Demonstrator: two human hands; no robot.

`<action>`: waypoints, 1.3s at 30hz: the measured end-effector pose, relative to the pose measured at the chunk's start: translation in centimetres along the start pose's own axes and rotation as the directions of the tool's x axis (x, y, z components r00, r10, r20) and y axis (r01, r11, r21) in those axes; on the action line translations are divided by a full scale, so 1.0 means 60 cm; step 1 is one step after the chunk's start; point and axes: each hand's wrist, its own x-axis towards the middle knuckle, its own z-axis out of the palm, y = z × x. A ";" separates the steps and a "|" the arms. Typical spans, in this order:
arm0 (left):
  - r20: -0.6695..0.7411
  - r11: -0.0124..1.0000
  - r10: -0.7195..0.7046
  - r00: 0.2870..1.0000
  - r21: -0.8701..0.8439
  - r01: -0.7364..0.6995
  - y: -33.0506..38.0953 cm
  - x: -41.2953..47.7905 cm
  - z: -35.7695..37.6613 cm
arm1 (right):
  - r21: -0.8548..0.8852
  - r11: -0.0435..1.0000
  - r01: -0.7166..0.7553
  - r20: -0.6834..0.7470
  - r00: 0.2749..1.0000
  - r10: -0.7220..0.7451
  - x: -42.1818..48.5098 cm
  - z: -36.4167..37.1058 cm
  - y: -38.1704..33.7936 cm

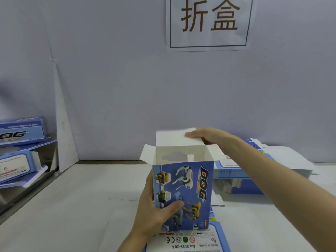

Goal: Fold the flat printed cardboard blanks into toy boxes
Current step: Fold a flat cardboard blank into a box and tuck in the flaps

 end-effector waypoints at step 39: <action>0.018 0.991 -0.127 0.992 -0.050 0.127 0.008 0.009 0.005 | -0.778 0.456 0.433 0.068 0.779 -0.623 -0.049 0.051 -0.089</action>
